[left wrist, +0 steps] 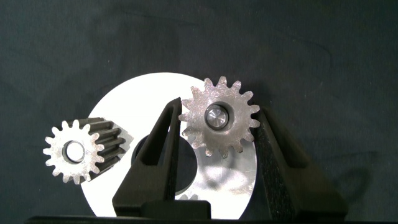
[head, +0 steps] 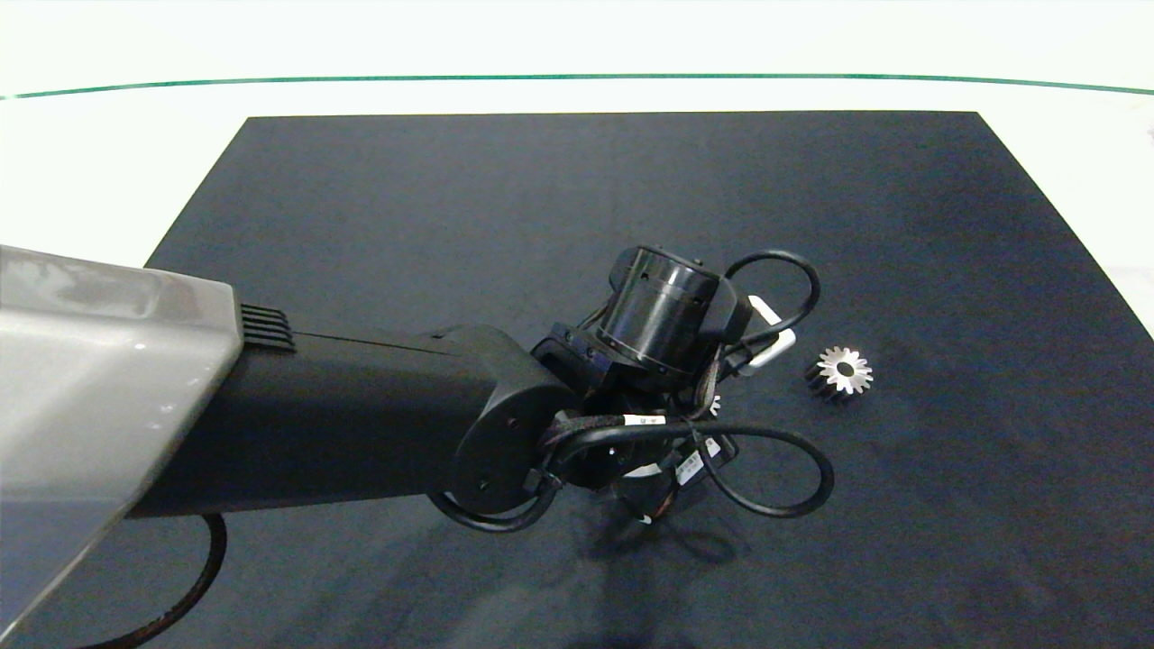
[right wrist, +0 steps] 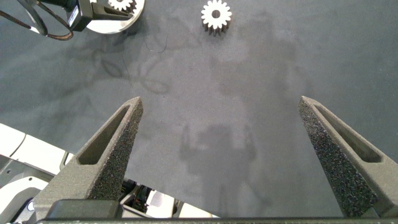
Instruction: Remove an incorrectly installed larger gear and replace it with the correct smaller gear
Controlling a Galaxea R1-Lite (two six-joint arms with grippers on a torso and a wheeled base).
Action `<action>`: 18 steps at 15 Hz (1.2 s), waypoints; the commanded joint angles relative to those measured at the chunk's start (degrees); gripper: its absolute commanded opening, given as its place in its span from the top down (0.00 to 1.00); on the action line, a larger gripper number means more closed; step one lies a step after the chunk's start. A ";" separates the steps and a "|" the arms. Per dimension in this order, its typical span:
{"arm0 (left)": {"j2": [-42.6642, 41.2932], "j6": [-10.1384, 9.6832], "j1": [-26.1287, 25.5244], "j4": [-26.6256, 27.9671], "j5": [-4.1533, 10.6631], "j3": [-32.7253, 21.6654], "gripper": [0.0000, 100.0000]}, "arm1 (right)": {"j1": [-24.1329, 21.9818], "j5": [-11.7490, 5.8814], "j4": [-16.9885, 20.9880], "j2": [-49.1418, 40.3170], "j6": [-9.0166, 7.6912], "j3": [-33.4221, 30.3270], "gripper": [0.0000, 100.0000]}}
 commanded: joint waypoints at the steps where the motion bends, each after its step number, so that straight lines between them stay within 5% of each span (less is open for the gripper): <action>1: 0.08 -0.08 0.16 0.07 0.13 -0.02 0.00 | 0.07 -0.04 0.22 0.18 -0.04 0.12 0.00; 12: -3.70 -0.25 -0.10 0.33 0.22 1.13 0.00 | -0.02 0.14 0.22 0.09 0.40 0.29 0.00; 14: -8.27 -0.25 0.43 1.56 0.40 2.62 0.00 | -0.55 -0.21 0.22 -0.96 1.63 0.29 0.00; 18: -18.37 -0.34 4.30 2.18 1.45 7.37 0.00 | -5.30 -0.74 0.93 -4.21 1.46 0.29 0.00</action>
